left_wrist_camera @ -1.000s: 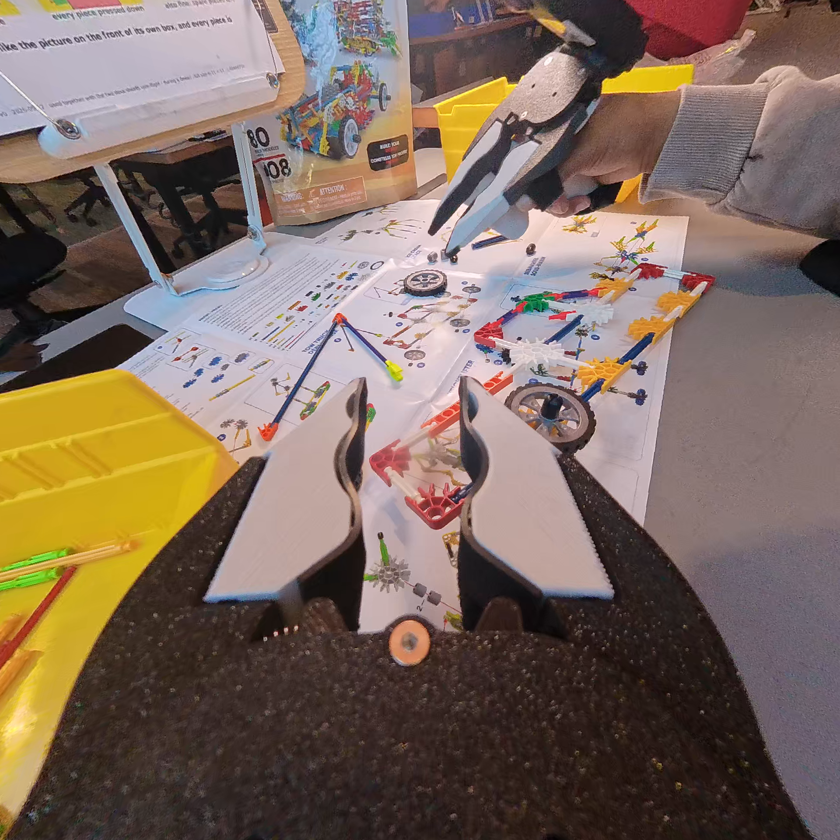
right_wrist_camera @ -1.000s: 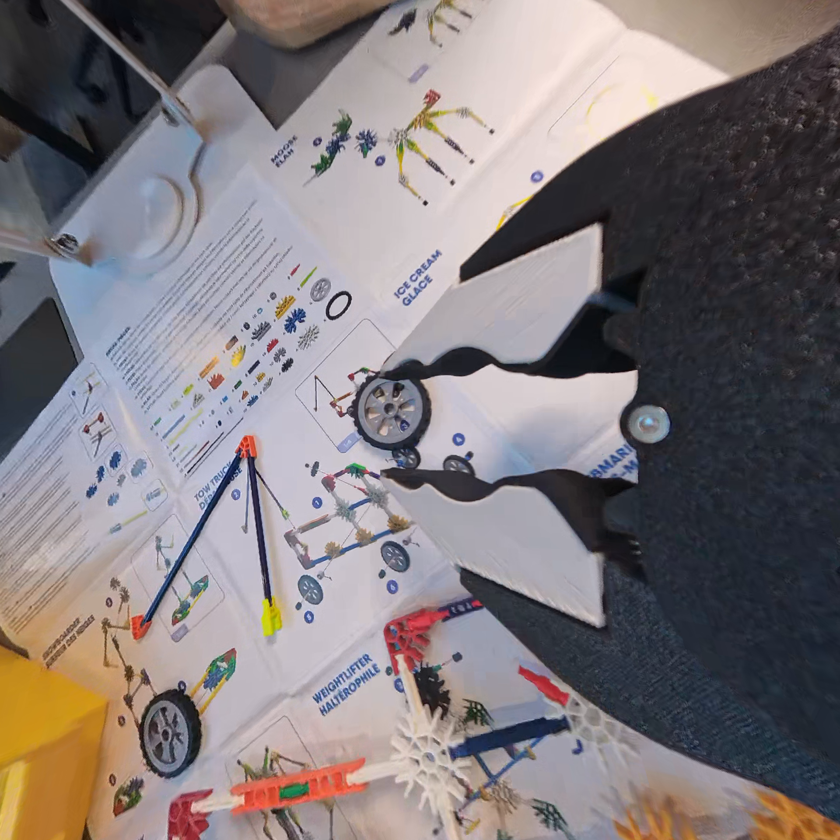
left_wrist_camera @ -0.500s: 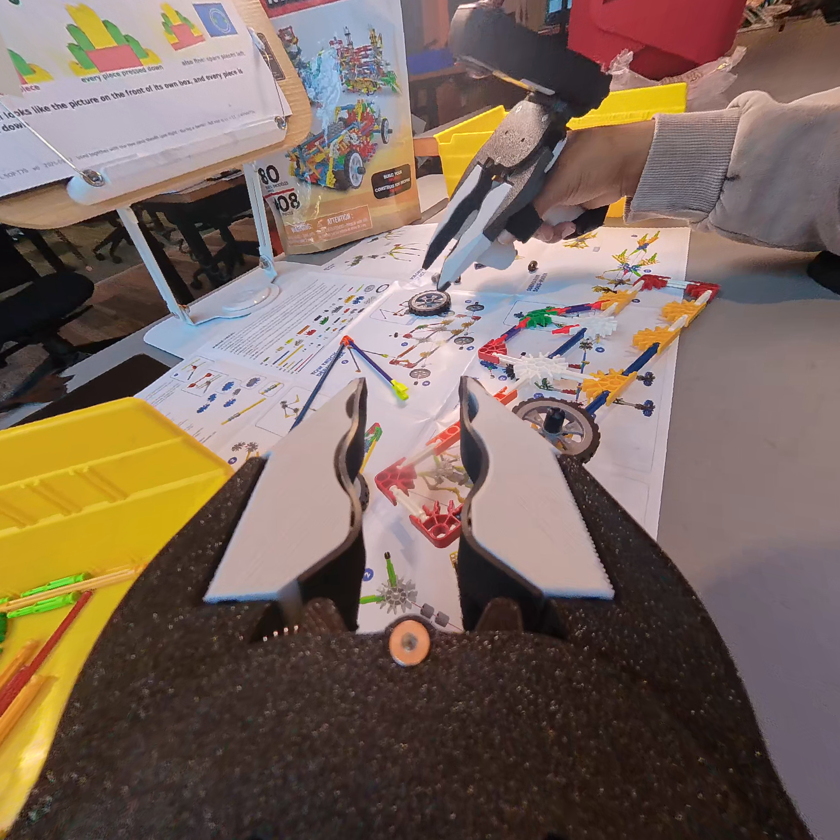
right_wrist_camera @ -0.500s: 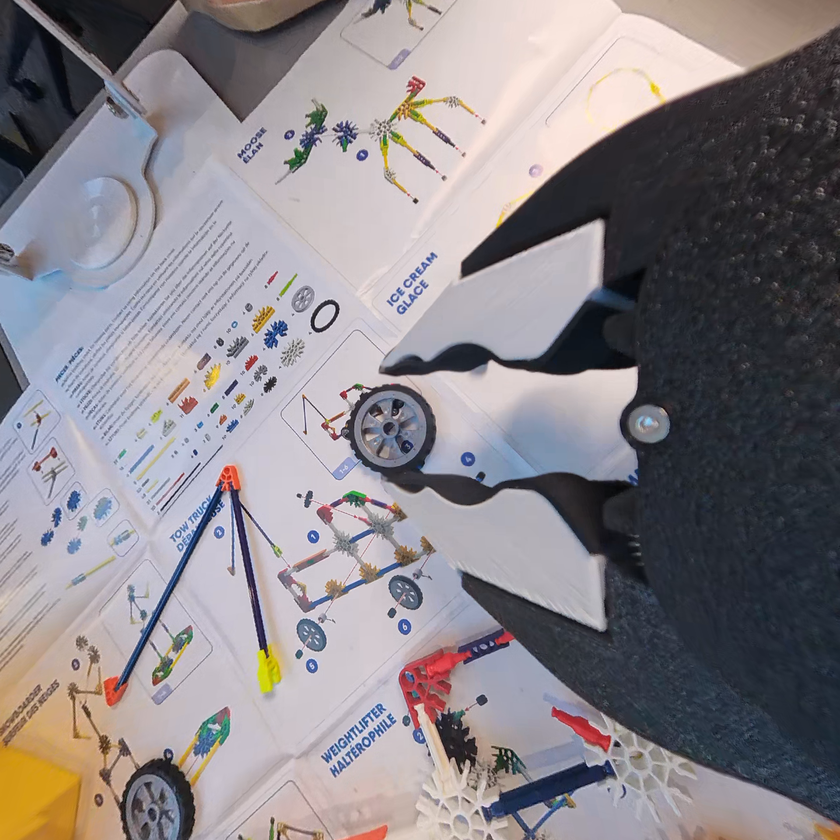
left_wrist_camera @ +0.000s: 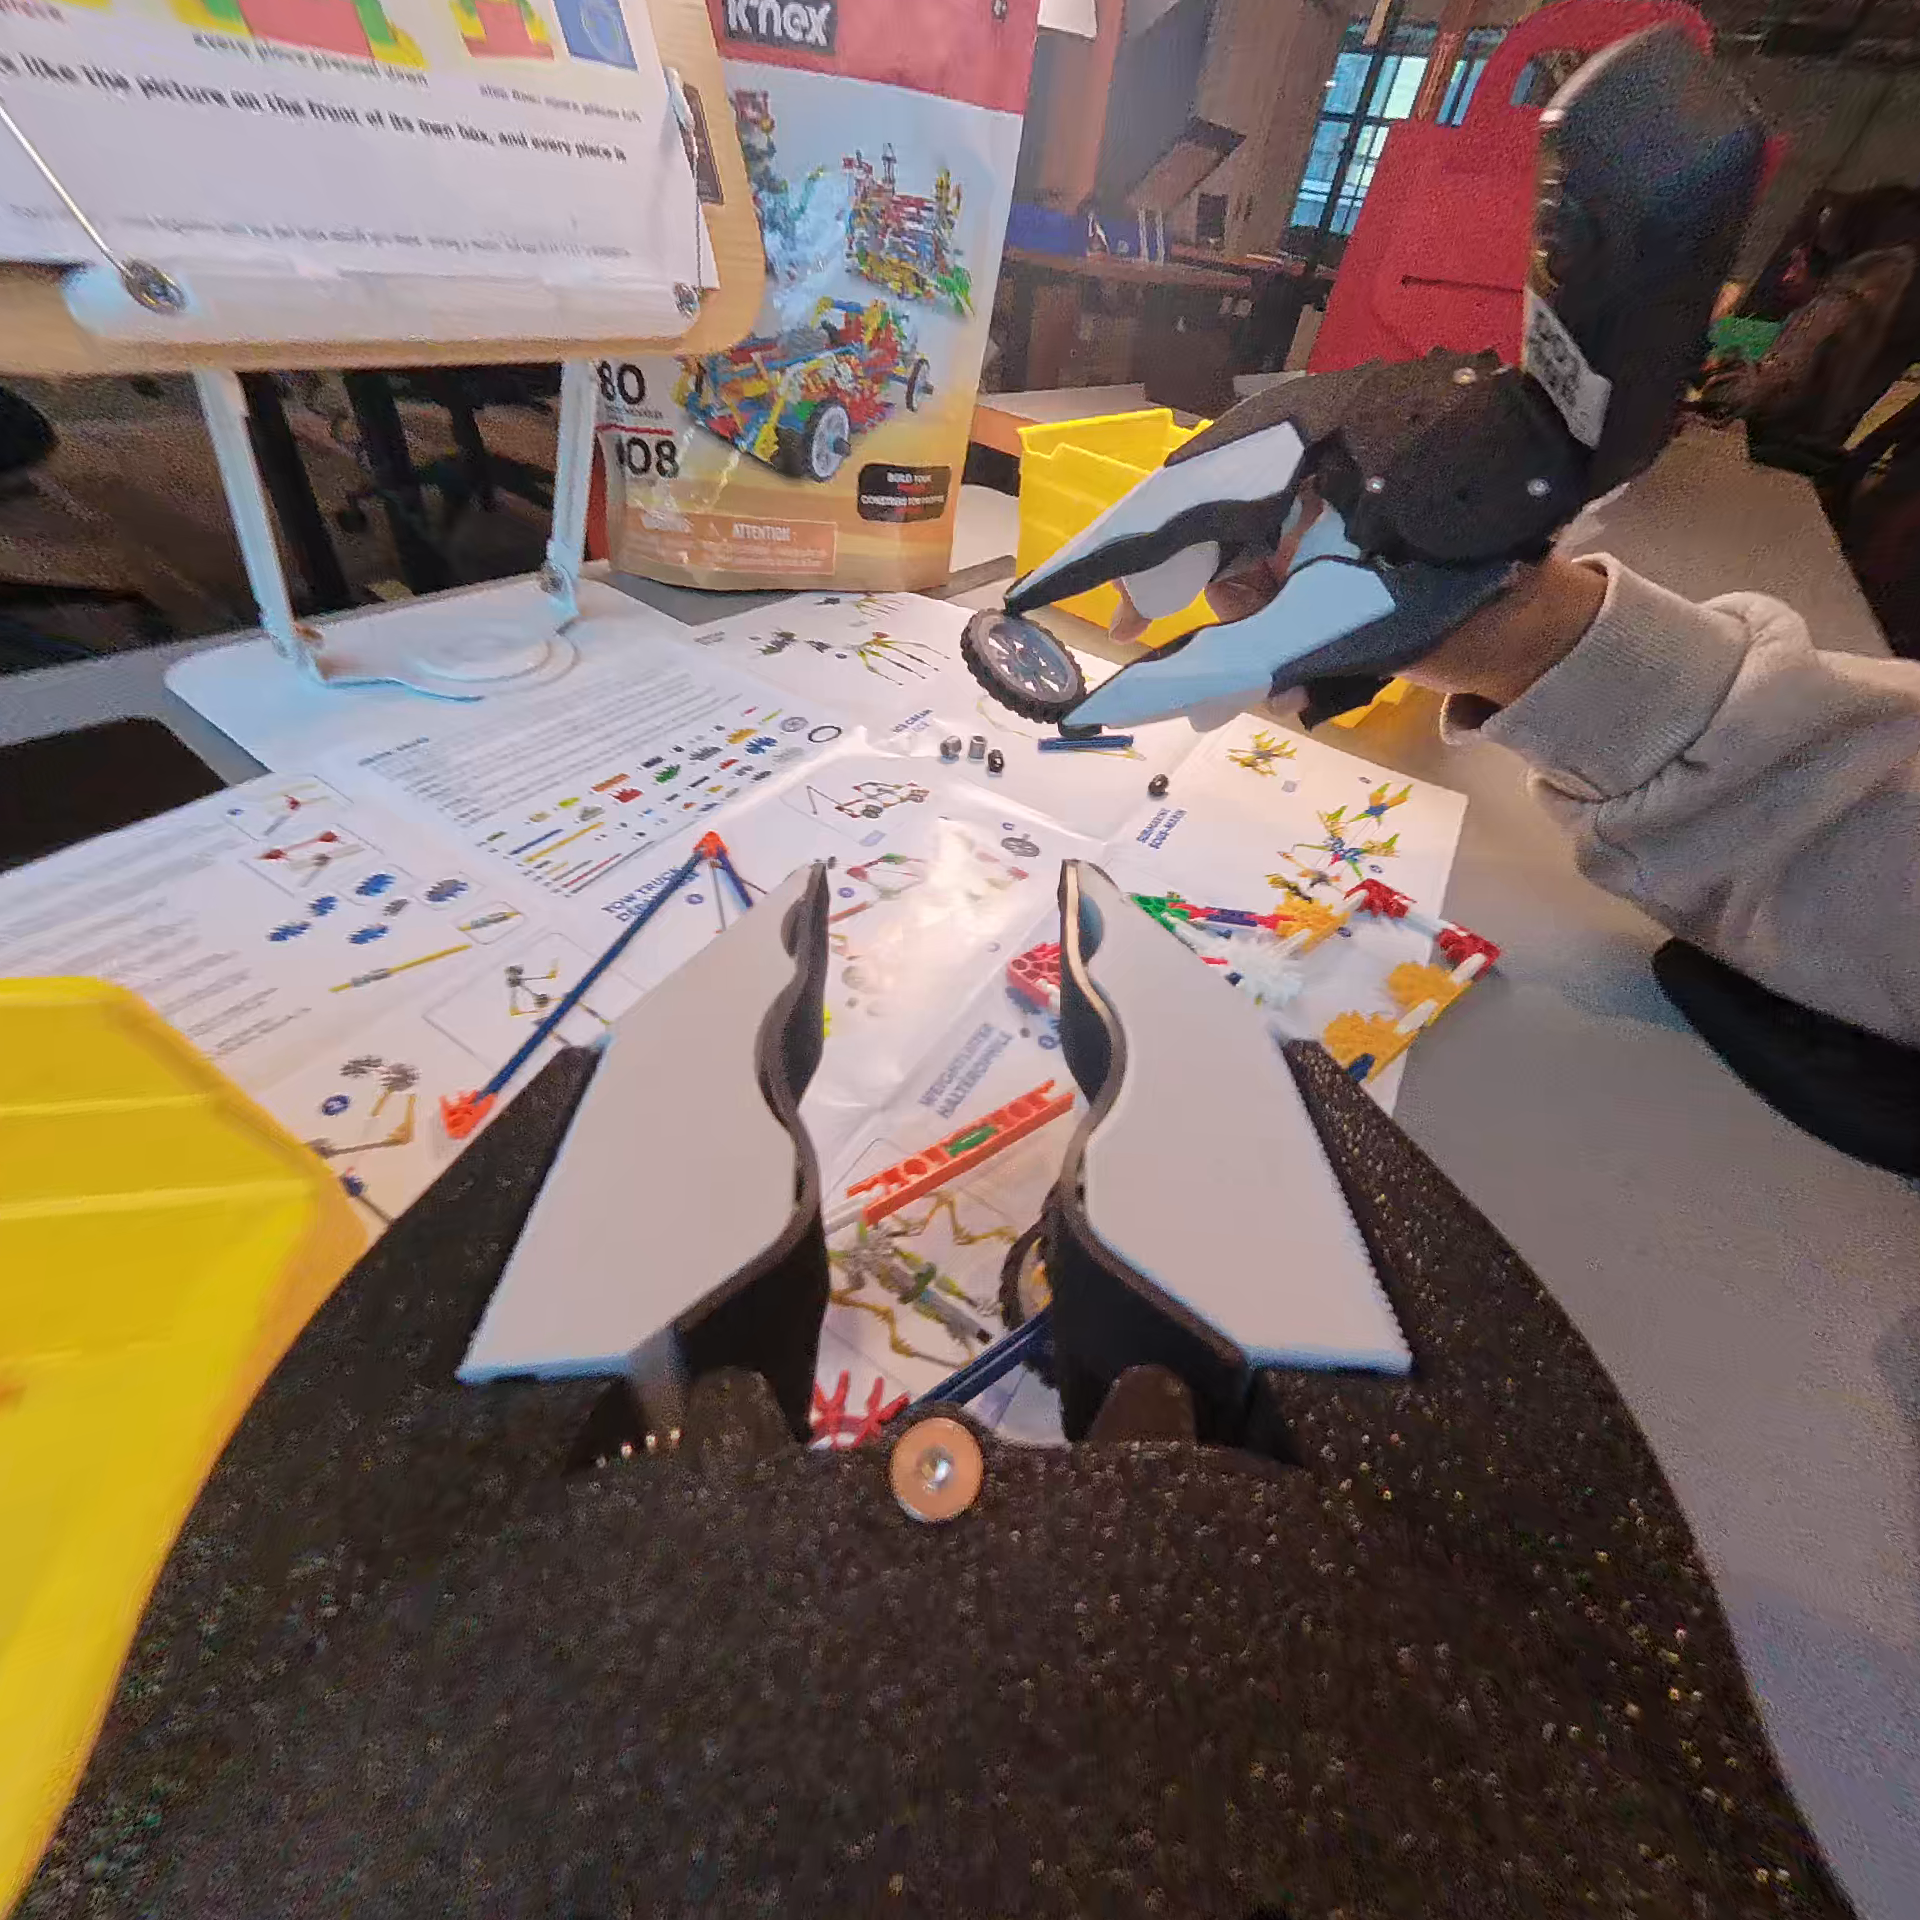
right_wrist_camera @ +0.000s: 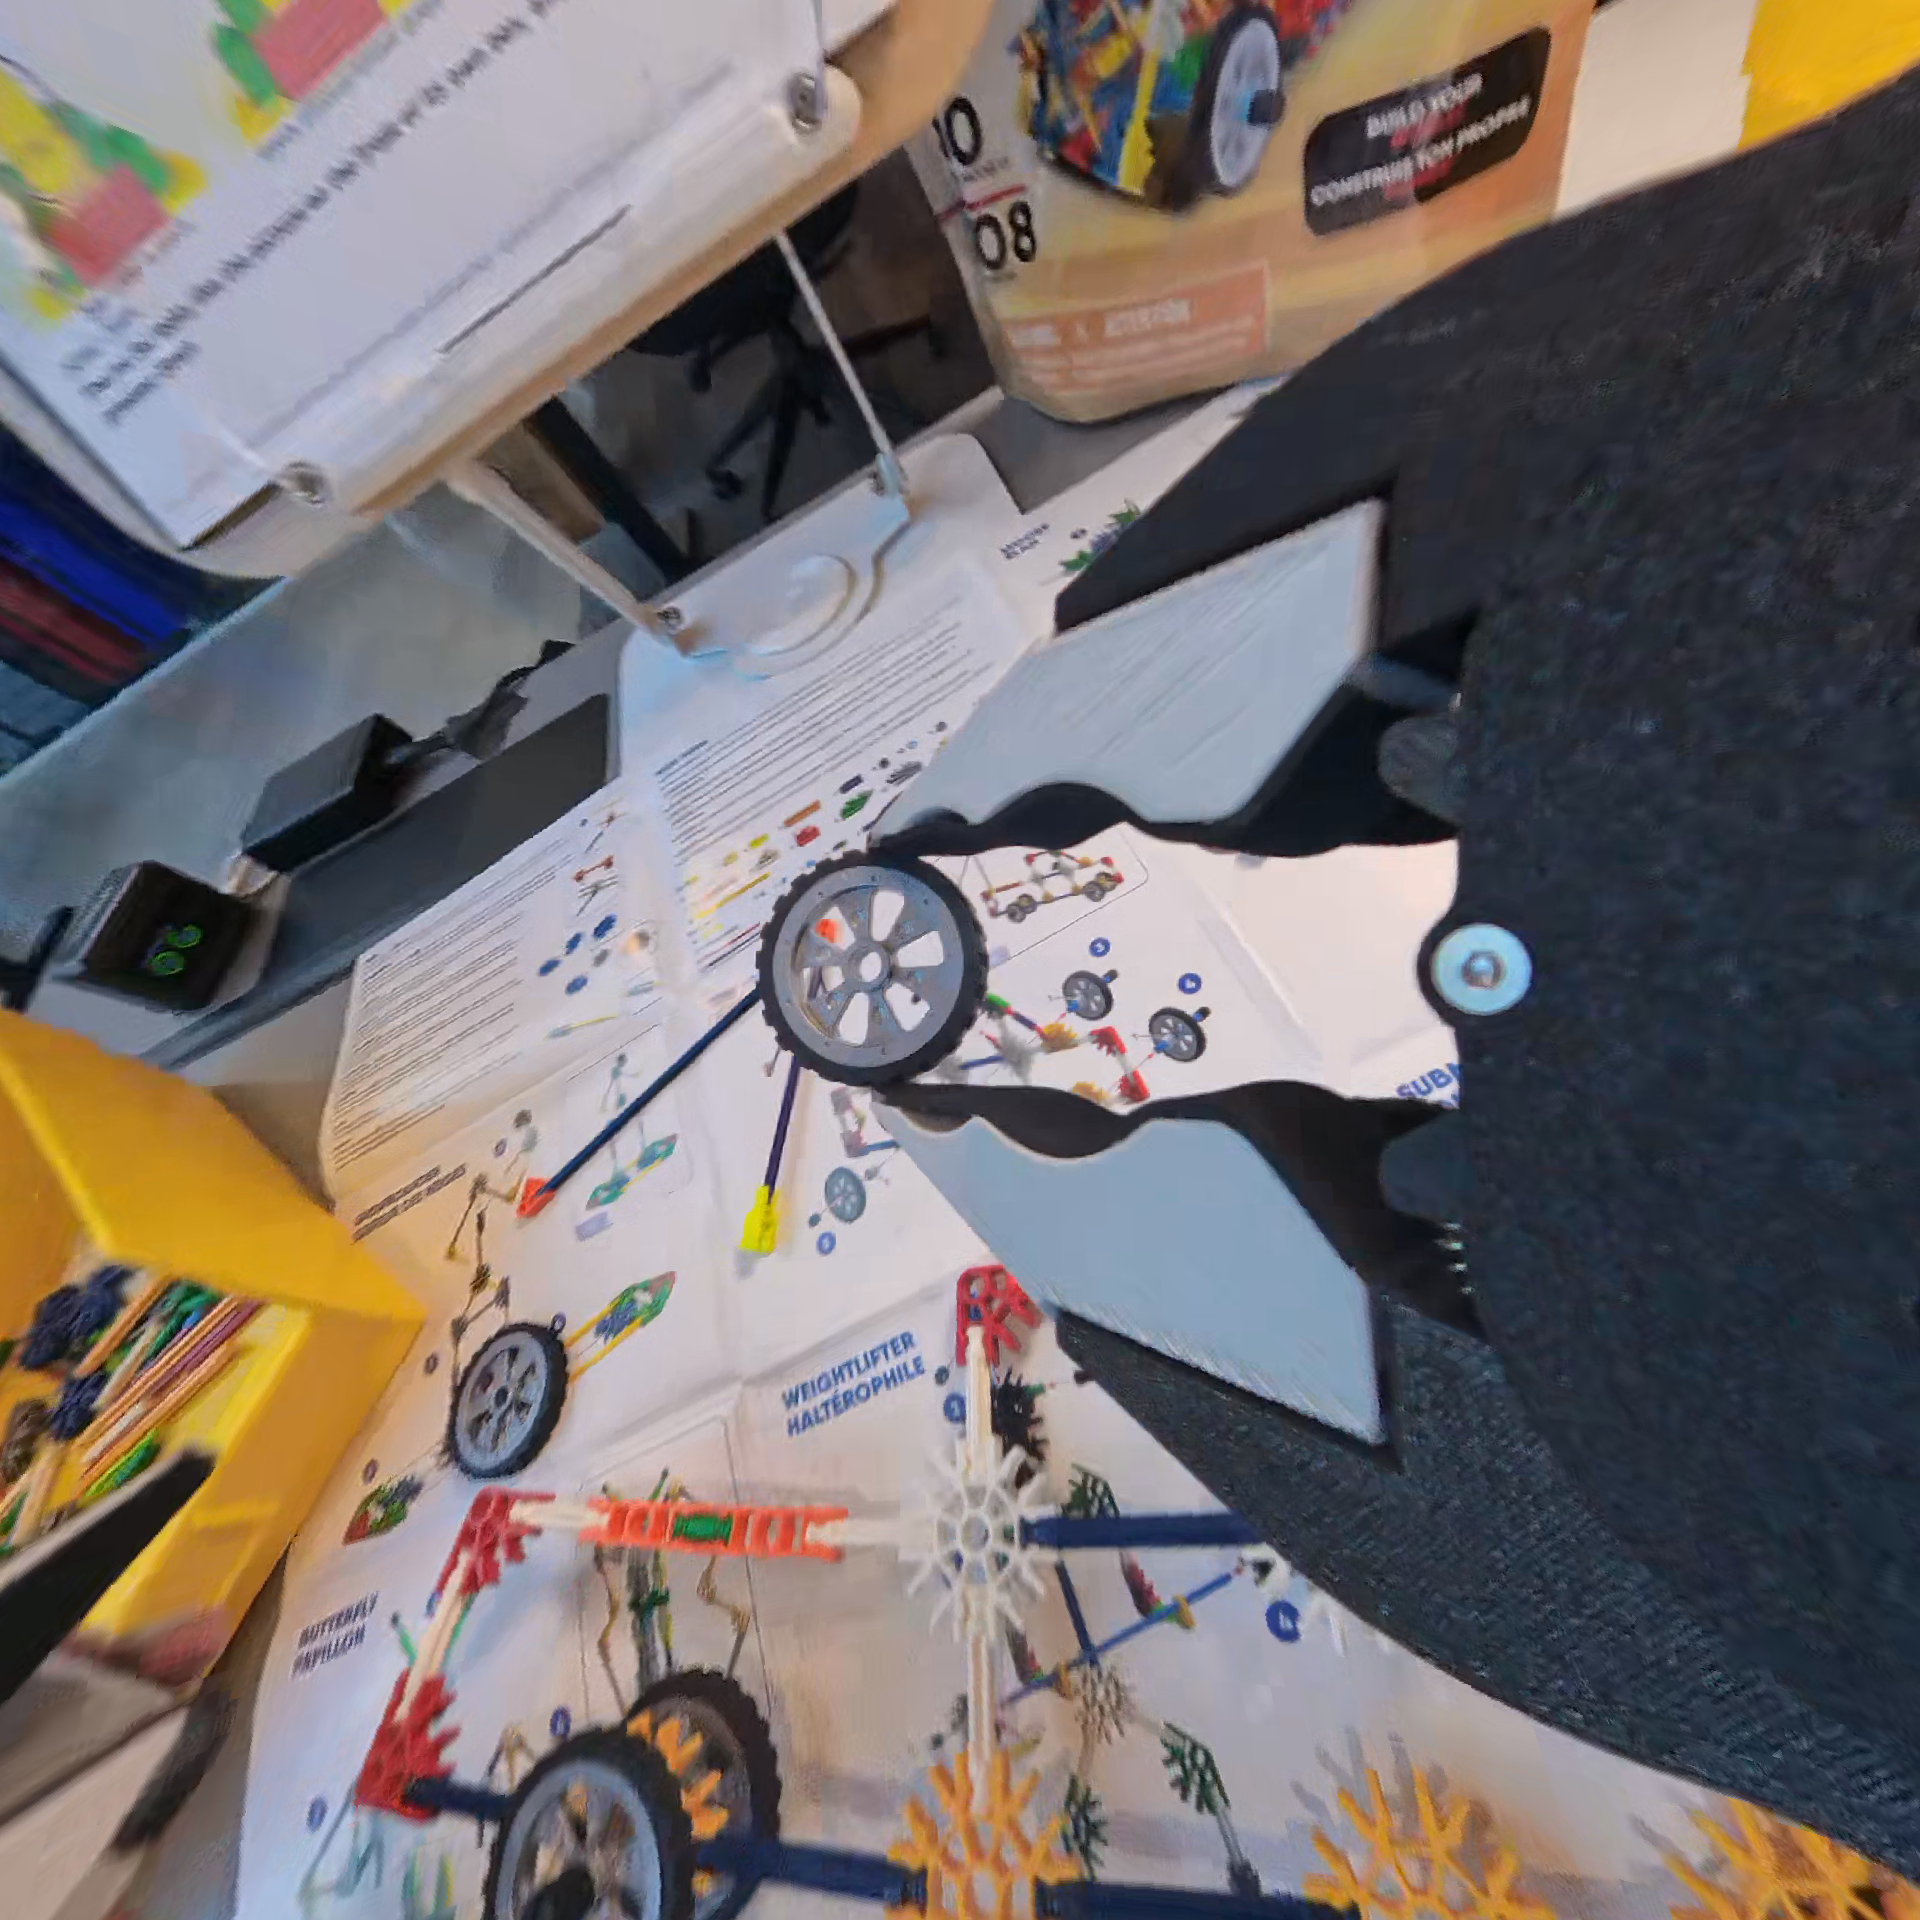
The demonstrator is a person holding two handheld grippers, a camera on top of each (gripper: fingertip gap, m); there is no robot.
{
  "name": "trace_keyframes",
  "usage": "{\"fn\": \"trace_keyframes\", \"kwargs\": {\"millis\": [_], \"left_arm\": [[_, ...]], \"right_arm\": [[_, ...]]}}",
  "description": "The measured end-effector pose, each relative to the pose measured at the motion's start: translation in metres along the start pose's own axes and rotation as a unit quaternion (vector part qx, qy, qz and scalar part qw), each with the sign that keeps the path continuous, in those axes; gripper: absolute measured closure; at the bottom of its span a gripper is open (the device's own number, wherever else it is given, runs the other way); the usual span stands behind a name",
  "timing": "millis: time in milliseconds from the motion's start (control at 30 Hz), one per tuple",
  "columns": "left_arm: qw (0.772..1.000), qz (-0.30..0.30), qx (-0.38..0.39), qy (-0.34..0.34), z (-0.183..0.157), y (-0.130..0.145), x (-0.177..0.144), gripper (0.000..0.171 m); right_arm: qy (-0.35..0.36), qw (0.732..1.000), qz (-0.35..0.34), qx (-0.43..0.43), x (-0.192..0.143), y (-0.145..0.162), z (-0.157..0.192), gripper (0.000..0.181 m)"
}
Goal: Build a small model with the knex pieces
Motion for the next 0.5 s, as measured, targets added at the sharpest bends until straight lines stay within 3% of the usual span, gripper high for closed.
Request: {"fn": "trace_keyframes", "kwargs": {"millis": [200, 267, 300, 367, 433, 500], "left_arm": [[0.987, 0.013, -0.121, 0.108, -0.017, -0.016, 0.043, 0.132], [0.974, 0.01, -0.159, 0.164, -0.023, -0.016, 0.051, 0.156], [0.966, -0.001, -0.18, 0.185, -0.024, -0.015, 0.053, 0.156], [0.941, -0.053, -0.233, 0.238, -0.023, -0.016, 0.049, 0.164], [0.901, -0.116, -0.289, 0.303, -0.023, -0.017, 0.042, 0.168], [0.868, -0.164, -0.323, 0.341, -0.024, -0.017, 0.037, 0.168]], "right_arm": [[-0.05, 0.994, -0.084, -0.056, -0.02, -0.009, 0.067, 0.139], [-0.05, 0.989, -0.116, -0.071, -0.026, -0.012, 0.083, 0.14], [-0.049, 0.988, -0.13, -0.073, -0.03, -0.014, 0.087, 0.14], [-0.063, 0.983, -0.162, -0.058, -0.04, -0.017, 0.09, 0.14], [-0.114, 0.969, -0.219, -0.003, -0.052, -0.024, 0.091, 0.148], [-0.158, 0.953, -0.256, 0.033, -0.058, -0.03, 0.093, 0.143]]}}
Point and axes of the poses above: each gripper's, where its closed fingertips meet, x out along the fingers, y out of its underside, z = x × y across the jaws, the point moved 10 cm from there along -x, back along the fingers, and after that the axes turned 14 degrees about x, right-handed, at the moved point
